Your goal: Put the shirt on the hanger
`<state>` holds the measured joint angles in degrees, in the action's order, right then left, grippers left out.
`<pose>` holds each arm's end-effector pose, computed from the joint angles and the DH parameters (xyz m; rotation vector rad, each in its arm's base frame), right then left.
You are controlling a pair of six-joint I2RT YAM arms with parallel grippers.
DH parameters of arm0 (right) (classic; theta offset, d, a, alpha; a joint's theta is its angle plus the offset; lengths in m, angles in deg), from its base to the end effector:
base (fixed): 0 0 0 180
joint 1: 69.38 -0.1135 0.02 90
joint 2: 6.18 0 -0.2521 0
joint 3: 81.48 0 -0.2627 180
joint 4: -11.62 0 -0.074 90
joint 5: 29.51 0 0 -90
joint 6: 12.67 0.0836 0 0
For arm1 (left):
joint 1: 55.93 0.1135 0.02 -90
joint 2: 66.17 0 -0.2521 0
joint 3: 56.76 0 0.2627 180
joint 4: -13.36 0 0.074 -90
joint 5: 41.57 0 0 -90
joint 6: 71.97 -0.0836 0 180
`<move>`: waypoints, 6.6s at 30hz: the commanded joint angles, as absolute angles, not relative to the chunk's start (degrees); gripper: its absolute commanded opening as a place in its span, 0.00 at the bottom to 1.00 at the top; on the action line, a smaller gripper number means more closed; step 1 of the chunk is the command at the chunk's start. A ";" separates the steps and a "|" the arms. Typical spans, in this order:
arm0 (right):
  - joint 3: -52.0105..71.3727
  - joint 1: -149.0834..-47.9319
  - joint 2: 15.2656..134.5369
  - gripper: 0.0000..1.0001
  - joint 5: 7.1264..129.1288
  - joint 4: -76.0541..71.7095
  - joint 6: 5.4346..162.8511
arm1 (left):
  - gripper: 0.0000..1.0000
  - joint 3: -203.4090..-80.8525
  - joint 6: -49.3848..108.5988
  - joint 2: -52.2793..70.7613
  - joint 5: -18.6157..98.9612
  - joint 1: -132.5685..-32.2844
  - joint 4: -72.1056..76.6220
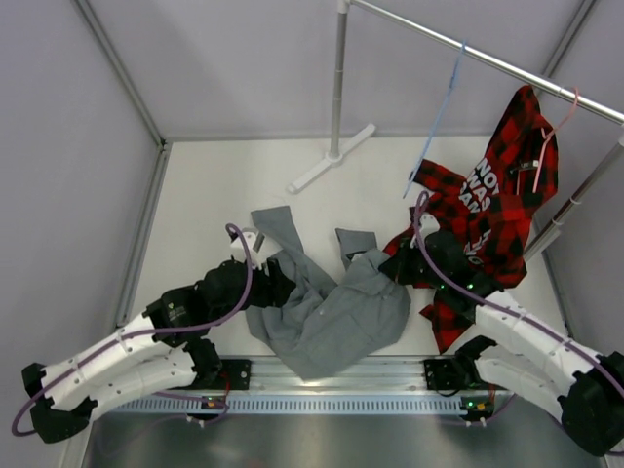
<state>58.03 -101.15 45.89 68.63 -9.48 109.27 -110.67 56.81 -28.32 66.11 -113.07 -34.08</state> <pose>0.2100 0.1440 0.1750 -0.0839 2.2421 0.7822 0.1323 -0.1581 0.2609 0.1581 2.1587 -0.6745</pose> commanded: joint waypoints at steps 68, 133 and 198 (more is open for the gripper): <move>21.00 -104.88 34.68 0.00 90.91 -23.71 89.20 | 0.00 -137.69 25.52 -24.50 62.33 -102.86 -18.99; 53.15 -121.24 26.08 0.00 49.31 -4.30 87.61 | 0.98 -93.97 90.80 -36.20 79.03 -102.68 -29.32; 36.89 -121.06 47.44 0.01 61.19 -14.85 97.98 | 0.38 -110.74 30.77 -6.58 44.82 -107.69 10.78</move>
